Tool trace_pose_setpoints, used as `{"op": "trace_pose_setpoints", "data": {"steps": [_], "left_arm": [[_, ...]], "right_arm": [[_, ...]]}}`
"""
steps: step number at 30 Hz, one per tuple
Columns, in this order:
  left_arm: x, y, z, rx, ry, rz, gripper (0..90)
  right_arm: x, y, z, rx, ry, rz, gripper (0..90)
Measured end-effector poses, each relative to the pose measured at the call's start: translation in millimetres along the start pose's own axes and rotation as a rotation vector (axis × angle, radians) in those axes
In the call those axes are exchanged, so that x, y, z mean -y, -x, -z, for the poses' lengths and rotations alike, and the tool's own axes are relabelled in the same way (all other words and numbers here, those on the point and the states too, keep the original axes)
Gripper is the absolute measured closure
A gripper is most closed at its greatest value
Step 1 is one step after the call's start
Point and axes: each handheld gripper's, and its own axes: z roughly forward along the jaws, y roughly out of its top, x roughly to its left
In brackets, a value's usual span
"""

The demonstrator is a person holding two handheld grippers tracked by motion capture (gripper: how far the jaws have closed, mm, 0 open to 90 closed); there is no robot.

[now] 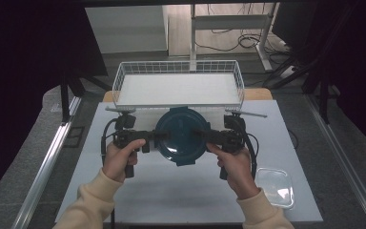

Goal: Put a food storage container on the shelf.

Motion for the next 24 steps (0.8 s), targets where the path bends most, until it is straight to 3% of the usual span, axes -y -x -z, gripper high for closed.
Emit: {"op": "trace_pose_setpoints", "data": {"steps": [9, 24], "left_arm": [[-30.1, 22.0, 13.3, -0.014, 0.02, -0.045, 38.5], [-62.6, 28.4, 21.8, 0.008, 0.023, -0.034, 40.2]], "right_arm": [[-27.6, -9.1, 9.9, -0.036, 0.016, -0.019, 29.3], [-61.3, -17.6, 13.3, -0.05, 0.006, -0.032, 30.6]]}}
